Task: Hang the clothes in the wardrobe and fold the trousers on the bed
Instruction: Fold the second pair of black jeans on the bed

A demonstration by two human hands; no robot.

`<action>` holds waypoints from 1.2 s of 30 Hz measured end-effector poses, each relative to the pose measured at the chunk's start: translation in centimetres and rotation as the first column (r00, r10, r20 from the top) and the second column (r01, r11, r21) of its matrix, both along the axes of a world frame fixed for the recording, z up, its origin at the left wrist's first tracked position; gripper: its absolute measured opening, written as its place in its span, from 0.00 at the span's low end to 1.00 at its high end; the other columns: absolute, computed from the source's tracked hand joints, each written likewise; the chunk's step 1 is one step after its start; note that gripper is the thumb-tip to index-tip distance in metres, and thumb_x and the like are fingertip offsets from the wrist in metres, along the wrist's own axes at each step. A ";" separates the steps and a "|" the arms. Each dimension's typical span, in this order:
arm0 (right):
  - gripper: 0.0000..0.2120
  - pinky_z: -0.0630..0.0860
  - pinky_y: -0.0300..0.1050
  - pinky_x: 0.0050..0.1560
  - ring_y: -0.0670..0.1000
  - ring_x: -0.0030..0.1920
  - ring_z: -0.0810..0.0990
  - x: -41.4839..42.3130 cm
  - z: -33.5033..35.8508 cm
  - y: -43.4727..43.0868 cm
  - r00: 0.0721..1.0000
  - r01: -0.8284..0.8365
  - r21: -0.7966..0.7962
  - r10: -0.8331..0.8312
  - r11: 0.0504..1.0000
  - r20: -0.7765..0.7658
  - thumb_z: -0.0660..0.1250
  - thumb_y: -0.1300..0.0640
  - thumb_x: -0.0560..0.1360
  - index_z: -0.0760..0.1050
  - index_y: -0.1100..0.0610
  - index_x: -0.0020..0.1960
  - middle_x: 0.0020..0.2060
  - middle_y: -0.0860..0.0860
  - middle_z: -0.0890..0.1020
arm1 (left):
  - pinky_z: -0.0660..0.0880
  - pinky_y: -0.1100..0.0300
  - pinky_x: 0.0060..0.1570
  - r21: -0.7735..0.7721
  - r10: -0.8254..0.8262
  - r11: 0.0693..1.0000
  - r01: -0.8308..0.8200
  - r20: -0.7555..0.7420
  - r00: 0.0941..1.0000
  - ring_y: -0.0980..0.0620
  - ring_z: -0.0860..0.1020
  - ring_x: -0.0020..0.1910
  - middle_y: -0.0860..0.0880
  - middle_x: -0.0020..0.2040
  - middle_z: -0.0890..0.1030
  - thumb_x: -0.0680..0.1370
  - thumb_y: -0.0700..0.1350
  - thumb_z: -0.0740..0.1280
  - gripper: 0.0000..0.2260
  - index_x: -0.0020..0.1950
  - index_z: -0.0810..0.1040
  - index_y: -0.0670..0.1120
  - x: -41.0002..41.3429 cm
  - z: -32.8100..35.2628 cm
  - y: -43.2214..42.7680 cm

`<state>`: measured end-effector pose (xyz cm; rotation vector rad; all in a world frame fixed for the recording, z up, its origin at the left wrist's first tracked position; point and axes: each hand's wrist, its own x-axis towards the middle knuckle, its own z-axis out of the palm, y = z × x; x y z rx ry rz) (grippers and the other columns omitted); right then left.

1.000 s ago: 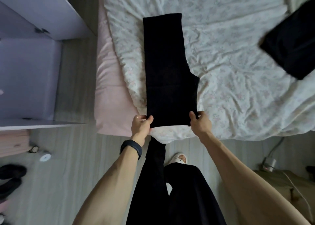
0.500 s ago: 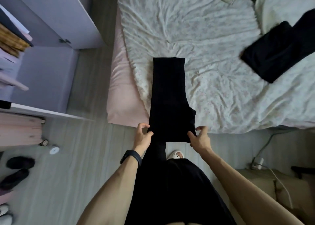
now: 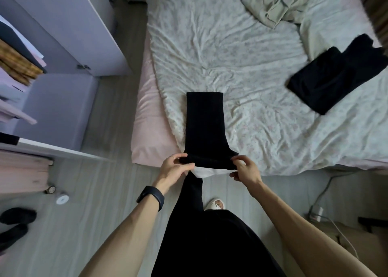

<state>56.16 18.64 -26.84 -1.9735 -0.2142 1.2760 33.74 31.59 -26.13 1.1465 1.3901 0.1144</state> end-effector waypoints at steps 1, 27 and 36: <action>0.08 0.78 0.41 0.34 0.51 0.33 0.84 0.7 0.6 1.1 0.999 0.022 0.026 -0.021 0.999 -0.036 0.62 0.56 0.79 0.80 0.50 0.51 0.47 0.53 0.85 | 0.78 0.61 0.52 0.055 -0.025 0.998 0.026 -0.020 1.000 0.56 0.83 0.44 0.51 0.46 0.85 0.70 0.47 0.79 0.19 0.58 0.80 0.53 0.4 0.1 0.8; 0.13 0.75 0.44 0.41 0.45 0.40 0.79 15.3 -11.4 29.7 0.892 -0.158 -0.201 0.227 0.967 0.391 0.66 0.46 0.80 0.80 0.52 0.57 0.40 0.44 0.81 | 0.72 0.58 0.40 0.310 -0.104 0.930 0.199 -0.295 0.950 0.52 0.80 0.44 0.63 0.38 0.76 0.79 0.60 0.67 0.10 0.48 0.77 0.55 16.2 -11.5 29.8; 0.18 0.79 0.52 0.52 0.54 0.50 0.81 16.2 -15.2 31.8 0.901 -0.156 -0.275 0.251 0.949 0.354 0.64 0.42 0.80 0.77 0.54 0.61 0.47 0.50 0.83 | 0.73 0.56 0.45 0.286 -0.072 0.941 0.178 -0.346 0.936 0.46 0.81 0.53 0.51 0.53 0.83 0.80 0.63 0.63 0.20 0.62 0.78 0.50 17.2 -16.7 31.4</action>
